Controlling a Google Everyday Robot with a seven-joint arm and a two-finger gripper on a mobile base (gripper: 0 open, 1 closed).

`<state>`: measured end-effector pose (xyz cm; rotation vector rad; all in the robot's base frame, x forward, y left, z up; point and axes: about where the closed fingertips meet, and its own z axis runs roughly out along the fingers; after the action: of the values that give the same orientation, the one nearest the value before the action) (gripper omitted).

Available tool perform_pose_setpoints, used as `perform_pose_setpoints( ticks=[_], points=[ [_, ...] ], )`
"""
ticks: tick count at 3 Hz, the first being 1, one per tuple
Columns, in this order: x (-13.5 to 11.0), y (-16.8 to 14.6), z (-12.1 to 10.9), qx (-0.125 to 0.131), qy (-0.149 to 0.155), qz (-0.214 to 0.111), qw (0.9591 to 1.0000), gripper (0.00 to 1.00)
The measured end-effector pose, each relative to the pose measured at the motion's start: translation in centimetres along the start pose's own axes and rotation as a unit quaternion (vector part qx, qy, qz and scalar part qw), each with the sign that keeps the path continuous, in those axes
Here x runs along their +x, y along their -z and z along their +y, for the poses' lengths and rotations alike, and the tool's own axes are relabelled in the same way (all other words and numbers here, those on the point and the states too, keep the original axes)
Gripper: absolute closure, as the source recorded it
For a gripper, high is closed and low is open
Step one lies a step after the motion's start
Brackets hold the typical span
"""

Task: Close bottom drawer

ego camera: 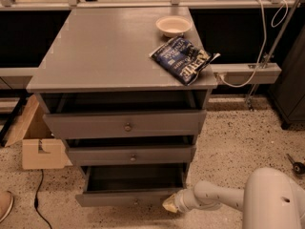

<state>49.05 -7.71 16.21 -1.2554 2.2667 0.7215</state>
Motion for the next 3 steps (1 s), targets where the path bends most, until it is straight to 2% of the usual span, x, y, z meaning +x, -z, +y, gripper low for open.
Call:
perform_pose_setpoints(
  ticks=[1, 2, 3],
  points=[
    [0.0, -0.1, 0.0, 0.0, 0.001, 0.0, 1.0, 1.0],
    [-0.4, -0.2, -1.0, 0.028, 0.047, -0.013, 0.9984, 1.0],
    [-1.4, -0.1, -2.6, 0.062, 0.097, -0.036, 0.9927, 1.0]
  ],
)
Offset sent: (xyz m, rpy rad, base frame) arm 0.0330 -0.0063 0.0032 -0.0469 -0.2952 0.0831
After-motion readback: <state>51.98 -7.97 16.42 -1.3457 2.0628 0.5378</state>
